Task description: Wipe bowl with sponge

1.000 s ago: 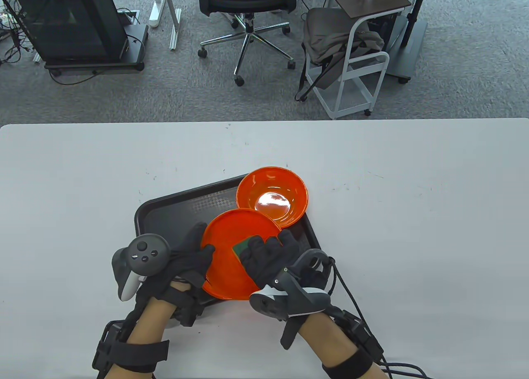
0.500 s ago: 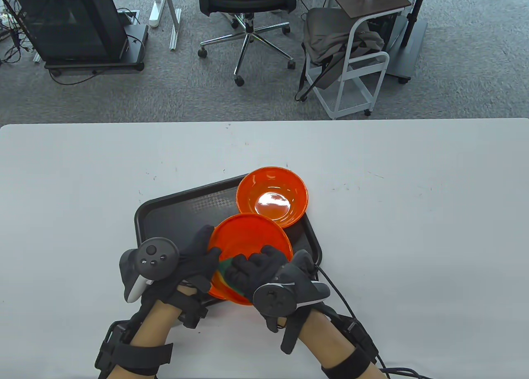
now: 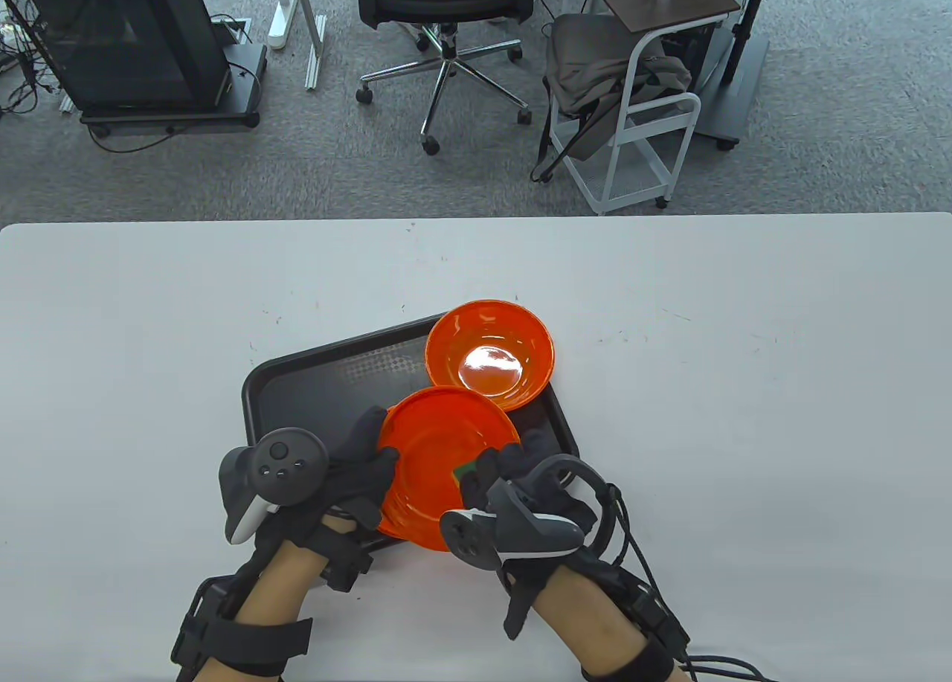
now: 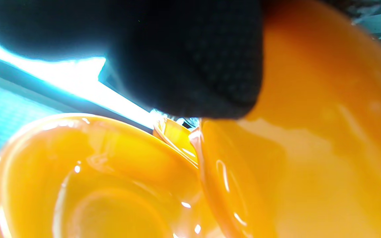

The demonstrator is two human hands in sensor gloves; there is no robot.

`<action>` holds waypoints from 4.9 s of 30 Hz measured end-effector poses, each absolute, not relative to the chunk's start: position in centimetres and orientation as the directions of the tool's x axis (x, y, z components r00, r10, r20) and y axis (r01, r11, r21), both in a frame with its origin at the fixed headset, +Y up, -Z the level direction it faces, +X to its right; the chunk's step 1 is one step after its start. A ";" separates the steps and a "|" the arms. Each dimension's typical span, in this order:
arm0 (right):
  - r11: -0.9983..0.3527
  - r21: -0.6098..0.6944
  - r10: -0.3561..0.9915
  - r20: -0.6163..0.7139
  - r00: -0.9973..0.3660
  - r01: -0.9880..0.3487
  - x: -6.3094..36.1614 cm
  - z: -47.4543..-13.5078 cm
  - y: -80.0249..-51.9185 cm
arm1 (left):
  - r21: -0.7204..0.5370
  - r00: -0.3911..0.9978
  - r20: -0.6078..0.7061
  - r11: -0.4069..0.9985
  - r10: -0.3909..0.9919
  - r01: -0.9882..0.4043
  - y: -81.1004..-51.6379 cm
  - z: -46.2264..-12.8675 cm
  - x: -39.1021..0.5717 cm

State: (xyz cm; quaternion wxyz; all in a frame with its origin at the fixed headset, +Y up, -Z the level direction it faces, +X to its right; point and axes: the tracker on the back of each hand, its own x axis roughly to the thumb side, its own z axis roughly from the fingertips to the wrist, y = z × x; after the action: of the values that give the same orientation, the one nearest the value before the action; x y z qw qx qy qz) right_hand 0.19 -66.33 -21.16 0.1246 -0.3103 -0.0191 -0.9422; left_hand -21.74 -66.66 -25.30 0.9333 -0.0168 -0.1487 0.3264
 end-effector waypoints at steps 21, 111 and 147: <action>-0.966 -0.084 0.087 0.784 -0.615 -0.244 -0.7 -20.3 -66.3 | -0.076 0.729 0.330 0.786 0.600 -0.613 -66.5 -24.9 -20.9; -0.869 -0.434 -0.044 0.544 -0.838 -0.237 5.7 -20.4 -62.7 | 0.132 0.531 0.180 0.515 0.828 -0.847 -66.4 -25.7 -27.5; -0.038 0.177 0.839 0.540 0.064 -0.983 9.3 -24.3 -67.0 | -0.271 0.333 0.156 0.365 0.930 -0.891 -66.8 -25.8 -23.9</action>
State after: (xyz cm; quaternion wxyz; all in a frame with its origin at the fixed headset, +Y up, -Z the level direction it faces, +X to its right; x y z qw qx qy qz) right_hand 9.26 -66.97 -24.31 -0.6799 -0.2644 0.1362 -0.6703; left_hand -23.93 -66.77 -25.84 0.8135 -0.0681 -0.1430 0.5595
